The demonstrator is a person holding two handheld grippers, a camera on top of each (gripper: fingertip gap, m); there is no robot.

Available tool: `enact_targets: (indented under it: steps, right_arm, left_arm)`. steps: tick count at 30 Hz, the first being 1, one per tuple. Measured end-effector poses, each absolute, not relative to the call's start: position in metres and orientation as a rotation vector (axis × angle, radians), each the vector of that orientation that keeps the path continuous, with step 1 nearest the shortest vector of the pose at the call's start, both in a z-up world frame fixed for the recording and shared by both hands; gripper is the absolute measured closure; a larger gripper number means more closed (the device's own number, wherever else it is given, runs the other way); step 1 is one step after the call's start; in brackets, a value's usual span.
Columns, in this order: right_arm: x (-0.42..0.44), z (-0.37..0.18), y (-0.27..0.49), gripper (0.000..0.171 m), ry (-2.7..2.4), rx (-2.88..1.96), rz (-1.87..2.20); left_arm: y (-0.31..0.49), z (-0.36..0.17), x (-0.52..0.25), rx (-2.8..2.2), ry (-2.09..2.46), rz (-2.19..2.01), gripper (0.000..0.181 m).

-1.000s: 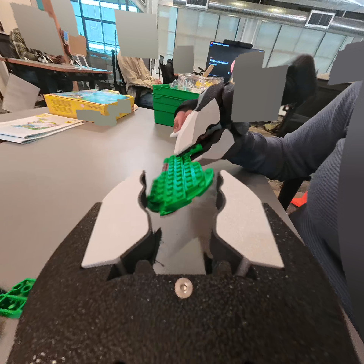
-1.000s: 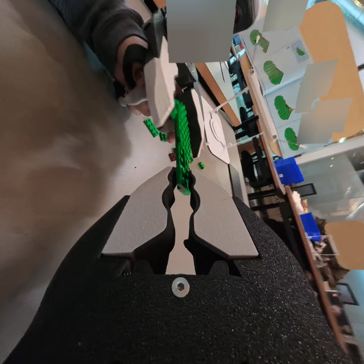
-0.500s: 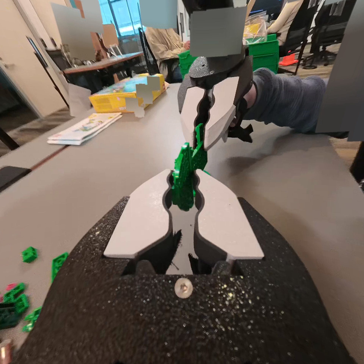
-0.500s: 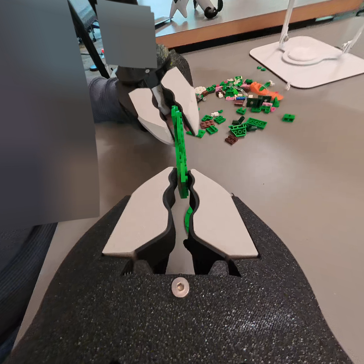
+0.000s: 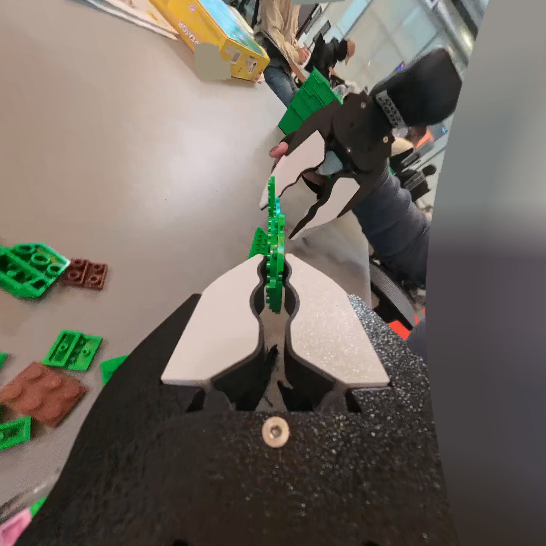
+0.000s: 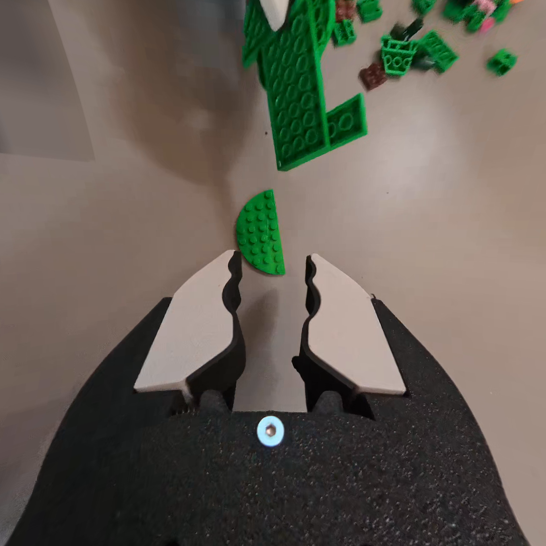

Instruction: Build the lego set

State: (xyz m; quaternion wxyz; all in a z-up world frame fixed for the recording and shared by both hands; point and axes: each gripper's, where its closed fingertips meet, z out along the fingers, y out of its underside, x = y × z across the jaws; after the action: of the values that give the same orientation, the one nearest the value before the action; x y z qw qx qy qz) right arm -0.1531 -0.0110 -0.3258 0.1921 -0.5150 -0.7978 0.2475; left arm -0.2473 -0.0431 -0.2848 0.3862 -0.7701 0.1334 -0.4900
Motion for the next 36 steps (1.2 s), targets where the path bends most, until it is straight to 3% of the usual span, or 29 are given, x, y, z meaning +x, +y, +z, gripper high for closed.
enact_targets:
  steps: [8, 13, 18, 25, 29, 36]
  right_arm:
    - [-0.15, -0.337, -0.012, 0.129, -2.388, -1.238, 0.526]
    - [-0.156, -0.344, -0.021, 0.129, -2.425, -1.251, 0.671]
    - [-0.162, -0.351, -0.025, 0.14, -2.485, -1.258, 0.684]
    - [-0.14, -0.348, -0.017, 0.141, -2.438, -1.317, 0.645]
    - [-0.115, -0.329, -0.015, 0.141, -2.297, -1.443, 0.861]
    - [-0.1, -0.264, -0.046, 0.141, -2.006, -1.718, 1.716]
  left_arm:
    - [-0.044, -0.288, -0.268, -1.967, 0.226, -1.287, 0.174]
    - [-0.048, -0.297, -0.261, -2.045, 0.223, -1.338, 0.174]
    - [-0.053, -0.308, -0.249, -2.138, 0.146, -1.397, 0.174]
    - [-0.061, -0.3, -0.224, -2.133, 0.125, -1.422, 0.174]
    - [-0.061, -0.307, -0.206, -2.161, 0.167, -1.39, 0.174]
    - [-0.059, -0.302, -0.167, -2.088, 0.163, -1.45, 0.174]
